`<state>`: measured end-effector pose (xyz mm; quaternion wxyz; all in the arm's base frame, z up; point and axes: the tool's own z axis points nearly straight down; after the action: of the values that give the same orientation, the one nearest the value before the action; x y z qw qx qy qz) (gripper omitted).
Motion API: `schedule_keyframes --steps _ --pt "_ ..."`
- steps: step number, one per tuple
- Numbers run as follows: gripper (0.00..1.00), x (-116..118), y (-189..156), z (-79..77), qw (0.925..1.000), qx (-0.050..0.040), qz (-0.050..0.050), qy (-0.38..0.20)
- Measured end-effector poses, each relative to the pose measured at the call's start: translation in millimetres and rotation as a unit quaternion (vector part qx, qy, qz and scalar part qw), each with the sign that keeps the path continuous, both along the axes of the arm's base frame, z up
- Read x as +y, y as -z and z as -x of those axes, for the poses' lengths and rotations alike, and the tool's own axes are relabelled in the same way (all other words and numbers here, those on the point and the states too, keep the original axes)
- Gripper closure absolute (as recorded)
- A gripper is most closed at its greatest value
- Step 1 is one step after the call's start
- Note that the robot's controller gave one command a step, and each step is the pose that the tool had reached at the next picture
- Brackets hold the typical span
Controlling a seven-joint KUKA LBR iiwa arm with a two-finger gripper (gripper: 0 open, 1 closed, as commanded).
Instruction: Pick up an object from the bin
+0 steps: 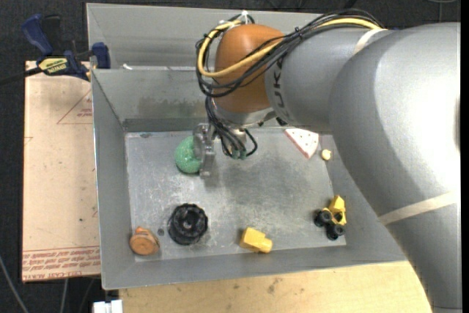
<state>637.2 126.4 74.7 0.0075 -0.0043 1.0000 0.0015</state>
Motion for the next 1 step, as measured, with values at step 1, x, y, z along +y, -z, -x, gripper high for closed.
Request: schedule_keyframes --steps 1 --pt "1.0 0.1 0.0 0.0 1.0 0.0 0.0 0.0"
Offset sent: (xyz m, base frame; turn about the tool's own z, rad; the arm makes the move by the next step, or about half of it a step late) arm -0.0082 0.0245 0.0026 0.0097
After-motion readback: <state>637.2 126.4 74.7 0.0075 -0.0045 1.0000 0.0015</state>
